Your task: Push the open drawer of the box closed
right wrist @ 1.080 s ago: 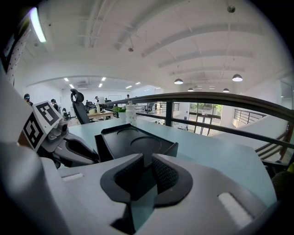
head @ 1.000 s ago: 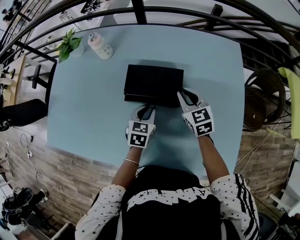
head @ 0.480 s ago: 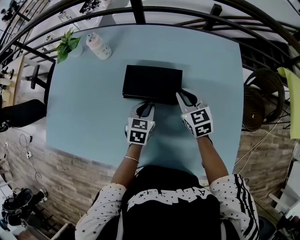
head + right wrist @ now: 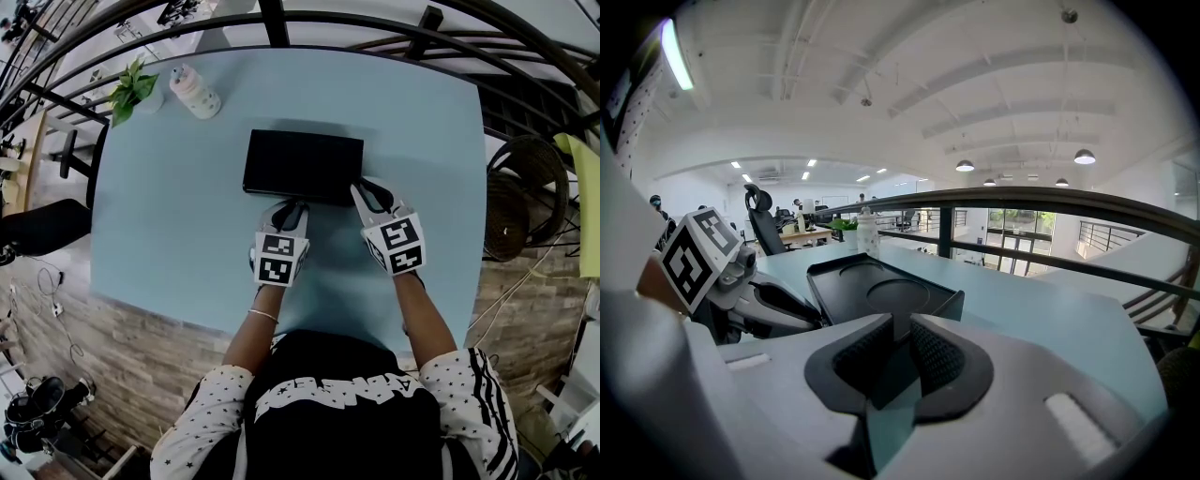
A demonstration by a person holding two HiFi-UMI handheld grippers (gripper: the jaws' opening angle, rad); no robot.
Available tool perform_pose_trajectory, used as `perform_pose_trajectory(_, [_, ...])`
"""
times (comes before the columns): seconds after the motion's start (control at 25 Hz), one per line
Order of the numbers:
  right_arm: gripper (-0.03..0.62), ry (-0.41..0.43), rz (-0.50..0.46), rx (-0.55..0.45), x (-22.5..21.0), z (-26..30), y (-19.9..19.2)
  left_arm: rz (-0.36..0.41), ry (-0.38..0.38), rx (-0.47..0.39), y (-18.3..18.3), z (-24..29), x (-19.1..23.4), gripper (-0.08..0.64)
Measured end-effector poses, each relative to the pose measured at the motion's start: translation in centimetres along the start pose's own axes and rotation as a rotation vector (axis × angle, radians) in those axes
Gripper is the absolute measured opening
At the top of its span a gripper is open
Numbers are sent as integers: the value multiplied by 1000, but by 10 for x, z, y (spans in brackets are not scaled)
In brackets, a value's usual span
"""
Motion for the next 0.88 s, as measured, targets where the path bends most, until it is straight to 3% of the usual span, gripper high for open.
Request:
perform_pose_trajectory(0.72, [43, -6, -11, 5, 1, 0, 3, -11, 11, -15, -3, -2, 0, 0])
perform_pose_trajectory(0.88, [43, -18, -20, 4, 5, 0, 3, -58, 16, -41, -8, -13, 1, 0])
Point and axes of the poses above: the fingertips, and each gripper's own axes: z forward along the fingers, x to its left, y out of its top, the point moved 10 cm from there along -z, backward along the fingers, and after that the axes turned 7 degrees about -y, right-handed, at the moved point
